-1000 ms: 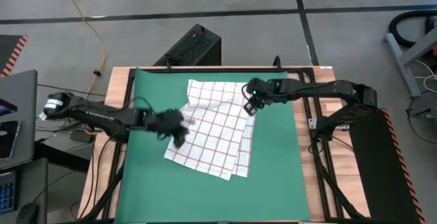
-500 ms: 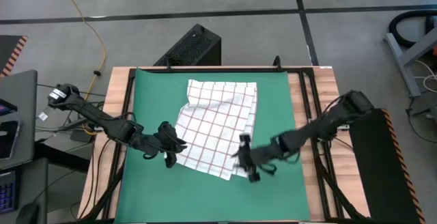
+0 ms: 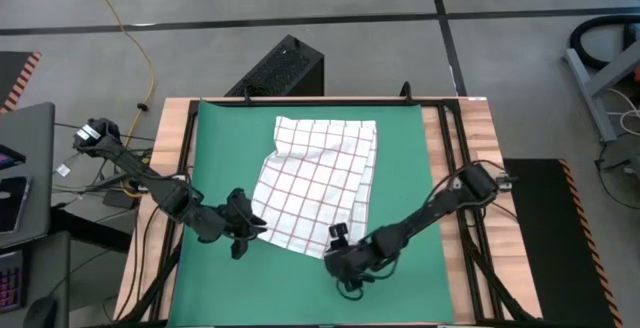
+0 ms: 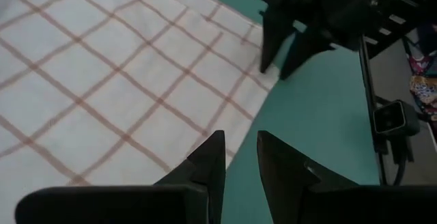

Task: Roll towel
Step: Roll the white stripe towel

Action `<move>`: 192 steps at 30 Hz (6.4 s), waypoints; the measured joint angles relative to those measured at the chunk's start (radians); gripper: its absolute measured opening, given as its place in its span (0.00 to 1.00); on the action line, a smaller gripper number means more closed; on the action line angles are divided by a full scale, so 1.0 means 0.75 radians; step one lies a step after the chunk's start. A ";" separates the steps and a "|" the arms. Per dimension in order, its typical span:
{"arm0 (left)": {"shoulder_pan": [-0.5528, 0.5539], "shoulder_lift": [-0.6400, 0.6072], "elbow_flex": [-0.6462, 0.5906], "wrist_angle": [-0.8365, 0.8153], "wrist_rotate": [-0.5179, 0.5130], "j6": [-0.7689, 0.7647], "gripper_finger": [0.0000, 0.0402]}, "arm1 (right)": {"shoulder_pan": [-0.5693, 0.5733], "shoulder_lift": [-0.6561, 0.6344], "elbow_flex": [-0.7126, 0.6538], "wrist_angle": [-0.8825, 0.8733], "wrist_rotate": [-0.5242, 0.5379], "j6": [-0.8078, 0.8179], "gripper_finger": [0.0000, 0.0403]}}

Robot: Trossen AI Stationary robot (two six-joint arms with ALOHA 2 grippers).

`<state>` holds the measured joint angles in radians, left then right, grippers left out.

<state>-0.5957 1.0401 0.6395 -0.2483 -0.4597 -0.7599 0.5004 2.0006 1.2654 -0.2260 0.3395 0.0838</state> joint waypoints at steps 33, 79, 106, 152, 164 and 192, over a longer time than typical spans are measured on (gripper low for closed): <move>-0.078 0.000 0.000 -0.046 -0.021 -0.087 0.18 | 0.047 0.055 0.351 -0.332 -0.016 0.052 0.38; -0.231 0.081 -0.001 -0.108 -0.014 -0.144 0.10 | -0.046 0.179 0.619 -0.587 0.080 0.063 0.02; -0.354 0.559 -0.010 -0.256 -0.349 -0.616 0.00 | -0.200 0.168 1.139 -1.047 0.494 0.142 0.02; -0.354 0.558 -0.083 -0.375 -0.171 -0.703 0.00 | 0.109 0.179 0.710 -1.175 0.210 0.565 0.02; -0.354 0.558 -0.083 -0.374 -0.164 -0.713 0.00 | 0.119 0.178 0.611 -1.053 0.100 0.574 0.06; -0.354 0.558 -0.083 -0.374 -0.165 -0.719 0.00 | 0.136 0.178 0.611 -1.050 -0.003 0.576 0.32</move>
<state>-0.8613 1.4586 0.5774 -0.5289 -0.5831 -1.2991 0.6022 2.1342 1.7233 -1.0133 0.3374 0.5156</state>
